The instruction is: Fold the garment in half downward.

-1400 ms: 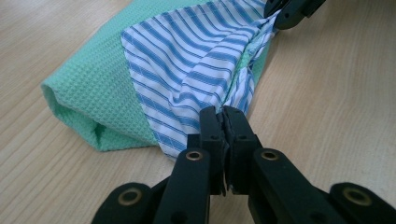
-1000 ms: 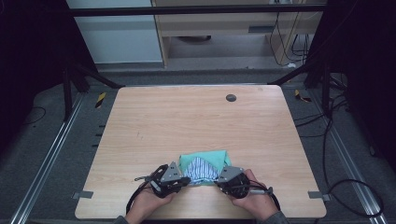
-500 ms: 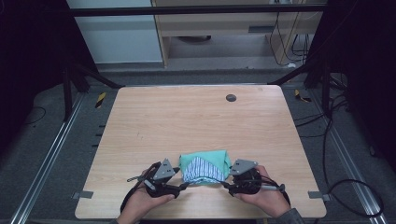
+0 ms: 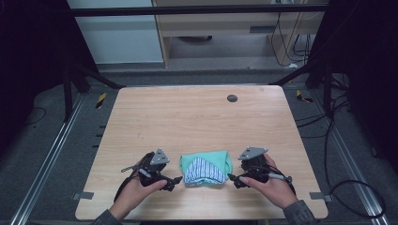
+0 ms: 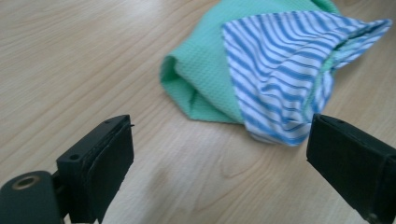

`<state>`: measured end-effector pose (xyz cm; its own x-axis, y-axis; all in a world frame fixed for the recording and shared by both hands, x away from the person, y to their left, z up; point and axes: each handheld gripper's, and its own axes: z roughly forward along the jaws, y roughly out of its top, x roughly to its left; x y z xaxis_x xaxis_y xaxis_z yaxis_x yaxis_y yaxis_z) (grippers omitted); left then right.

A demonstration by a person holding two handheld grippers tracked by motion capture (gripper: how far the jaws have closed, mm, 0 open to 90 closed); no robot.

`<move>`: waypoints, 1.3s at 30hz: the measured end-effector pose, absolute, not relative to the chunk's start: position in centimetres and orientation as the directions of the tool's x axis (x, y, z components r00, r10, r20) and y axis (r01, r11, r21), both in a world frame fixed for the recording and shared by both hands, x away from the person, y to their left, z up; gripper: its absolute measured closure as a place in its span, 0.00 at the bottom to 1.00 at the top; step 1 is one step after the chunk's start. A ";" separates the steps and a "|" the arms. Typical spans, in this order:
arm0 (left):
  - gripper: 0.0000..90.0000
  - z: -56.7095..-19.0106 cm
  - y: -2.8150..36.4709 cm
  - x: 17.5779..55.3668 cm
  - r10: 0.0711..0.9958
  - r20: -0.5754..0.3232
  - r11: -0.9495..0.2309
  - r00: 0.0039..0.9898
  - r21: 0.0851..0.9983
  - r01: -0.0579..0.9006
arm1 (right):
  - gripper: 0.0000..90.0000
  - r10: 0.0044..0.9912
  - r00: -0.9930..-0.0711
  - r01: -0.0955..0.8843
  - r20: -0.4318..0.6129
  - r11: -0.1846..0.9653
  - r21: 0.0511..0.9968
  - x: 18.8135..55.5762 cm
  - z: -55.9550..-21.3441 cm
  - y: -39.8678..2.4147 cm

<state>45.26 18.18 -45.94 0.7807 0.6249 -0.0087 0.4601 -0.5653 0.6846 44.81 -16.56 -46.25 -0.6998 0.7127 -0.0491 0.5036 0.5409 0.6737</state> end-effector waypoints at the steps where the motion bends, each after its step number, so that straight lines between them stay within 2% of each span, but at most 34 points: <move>1: 0.07 -45.8 18.3 45.4 0.627 -0.007 -0.568 0.779 0.681 0.463 | 0.08 0.712 -0.701 0.503 -0.047 0.540 0.674 44.9 -46.1 -16.6; 10: 0.04 -43.4 20.2 47.0 0.664 0.014 -0.551 0.747 0.685 0.476 | 0.07 0.727 -0.683 0.497 -0.067 0.530 0.687 45.3 -44.3 -18.0; 19: 0.04 -42.4 20.8 49.9 0.689 0.022 -0.537 0.725 0.687 0.489 | 0.08 0.822 -0.567 0.532 -0.056 0.417 0.737 48.8 -43.5 -19.2; 24: 0.04 -42.6 20.9 51.8 0.697 0.011 -0.526 0.717 0.687 0.501 | 0.10 0.864 -0.503 0.574 0.002 0.332 0.748 51.1 -44.1 -20.1; 34: 0.04 -44.9 21.2 55.8 0.744 0.004 -0.510 0.668 0.649 0.565 | 0.11 0.909 -0.413 0.665 0.063 0.253 0.702 54.7 -46.6 -22.2; 39: 0.05 -45.8 21.5 56.8 0.766 0.016 -0.501 0.643 0.642 0.580 | 0.11 0.922 -0.387 0.669 0.030 0.258 0.697 55.9 -47.3 -22.6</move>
